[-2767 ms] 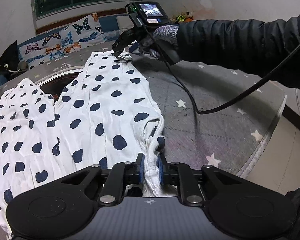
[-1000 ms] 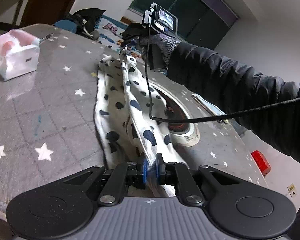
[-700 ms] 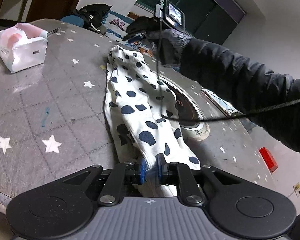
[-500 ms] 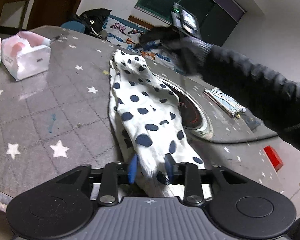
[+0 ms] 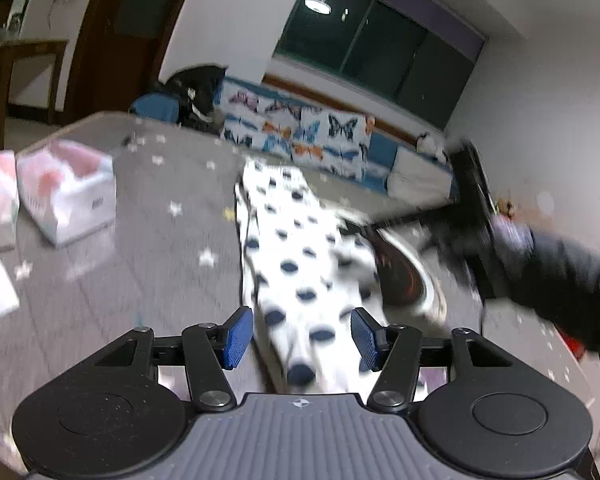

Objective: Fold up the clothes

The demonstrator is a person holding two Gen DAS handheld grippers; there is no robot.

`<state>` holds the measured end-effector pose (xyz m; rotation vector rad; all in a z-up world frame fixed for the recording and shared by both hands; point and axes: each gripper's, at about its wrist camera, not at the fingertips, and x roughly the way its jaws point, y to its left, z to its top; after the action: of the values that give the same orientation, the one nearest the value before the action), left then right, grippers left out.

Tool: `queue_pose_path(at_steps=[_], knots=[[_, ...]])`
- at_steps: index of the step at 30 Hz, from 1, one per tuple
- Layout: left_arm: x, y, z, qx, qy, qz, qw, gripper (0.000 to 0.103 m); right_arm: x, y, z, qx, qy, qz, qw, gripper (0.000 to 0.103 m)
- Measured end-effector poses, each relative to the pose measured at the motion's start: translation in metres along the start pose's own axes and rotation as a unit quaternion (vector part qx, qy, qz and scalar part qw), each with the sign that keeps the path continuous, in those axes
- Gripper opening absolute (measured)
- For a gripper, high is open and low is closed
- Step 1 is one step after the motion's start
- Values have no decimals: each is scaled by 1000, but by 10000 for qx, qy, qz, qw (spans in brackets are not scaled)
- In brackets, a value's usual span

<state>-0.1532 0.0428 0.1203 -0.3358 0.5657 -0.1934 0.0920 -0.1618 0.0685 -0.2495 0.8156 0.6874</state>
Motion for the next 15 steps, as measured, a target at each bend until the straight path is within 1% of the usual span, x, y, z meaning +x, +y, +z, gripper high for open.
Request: queue_pose_path(at_steps=[4,8,13,14,15], knots=[[9,-5,17,76,-156,-8,9998,59,-15,-22,-24,483,-166,72,9987,41],[26,-21,33,409,-147,-121,9990,59,-21,-41,-40,861,-264,174,9958,41],[66,-39,45,670,177,-210,9974,60,-8,-46,-41,1017,-214,436,9936,40],[74,-40,47,682,248,-183,9972,60,-5,-46,-41,1034,-198,489,9932,38],[83,-40,50,698,316,-162,9969,61,-1,-46,-41,1051,-182,543,9928,33]])
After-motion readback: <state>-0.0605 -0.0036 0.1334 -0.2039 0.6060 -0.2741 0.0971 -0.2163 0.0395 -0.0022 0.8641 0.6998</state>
